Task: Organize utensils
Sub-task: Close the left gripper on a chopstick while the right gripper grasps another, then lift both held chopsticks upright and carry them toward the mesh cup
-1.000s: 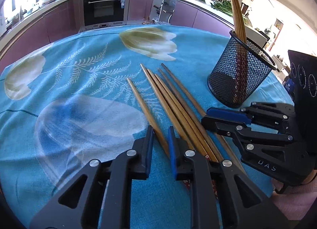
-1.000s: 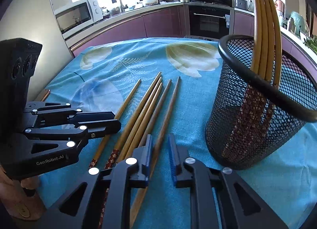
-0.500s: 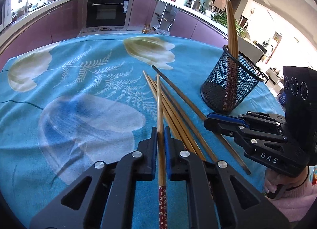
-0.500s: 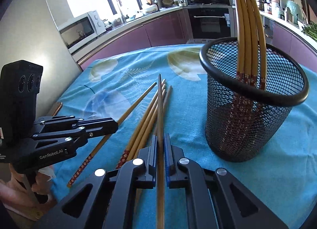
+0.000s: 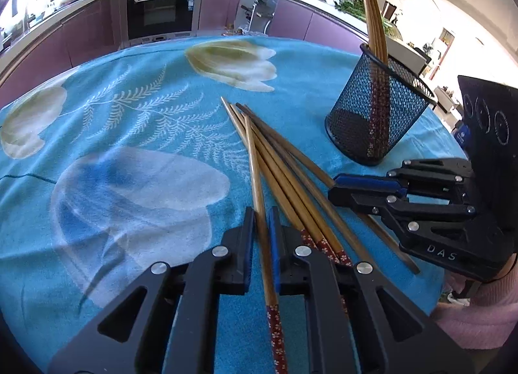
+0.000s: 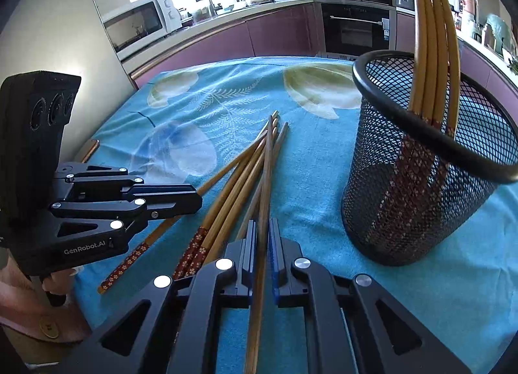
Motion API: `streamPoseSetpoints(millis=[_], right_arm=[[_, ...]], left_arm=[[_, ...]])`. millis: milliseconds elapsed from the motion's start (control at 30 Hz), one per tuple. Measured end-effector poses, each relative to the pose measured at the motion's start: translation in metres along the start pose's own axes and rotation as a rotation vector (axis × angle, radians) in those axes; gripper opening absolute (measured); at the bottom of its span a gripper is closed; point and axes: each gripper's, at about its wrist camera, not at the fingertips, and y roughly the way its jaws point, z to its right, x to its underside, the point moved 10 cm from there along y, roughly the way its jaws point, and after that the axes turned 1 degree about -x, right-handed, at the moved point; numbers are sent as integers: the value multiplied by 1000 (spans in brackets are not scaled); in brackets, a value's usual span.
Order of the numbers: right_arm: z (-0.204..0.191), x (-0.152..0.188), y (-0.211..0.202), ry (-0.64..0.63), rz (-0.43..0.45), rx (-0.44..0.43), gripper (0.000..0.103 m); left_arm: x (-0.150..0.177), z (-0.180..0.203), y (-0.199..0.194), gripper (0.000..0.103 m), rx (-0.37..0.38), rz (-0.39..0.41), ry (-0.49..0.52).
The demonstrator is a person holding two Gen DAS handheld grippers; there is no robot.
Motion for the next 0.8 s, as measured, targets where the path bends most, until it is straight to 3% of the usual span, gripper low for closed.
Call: streamPoseSetpoints(millis=[433, 800], right_arm=[[6, -14, 11, 10, 9, 5, 7], [2, -25, -34, 12, 131, -51, 6]], left_arm=[[-11, -1, 9, 10, 26, -17, 12], [-26, 7, -27, 8, 58, 67, 4]])
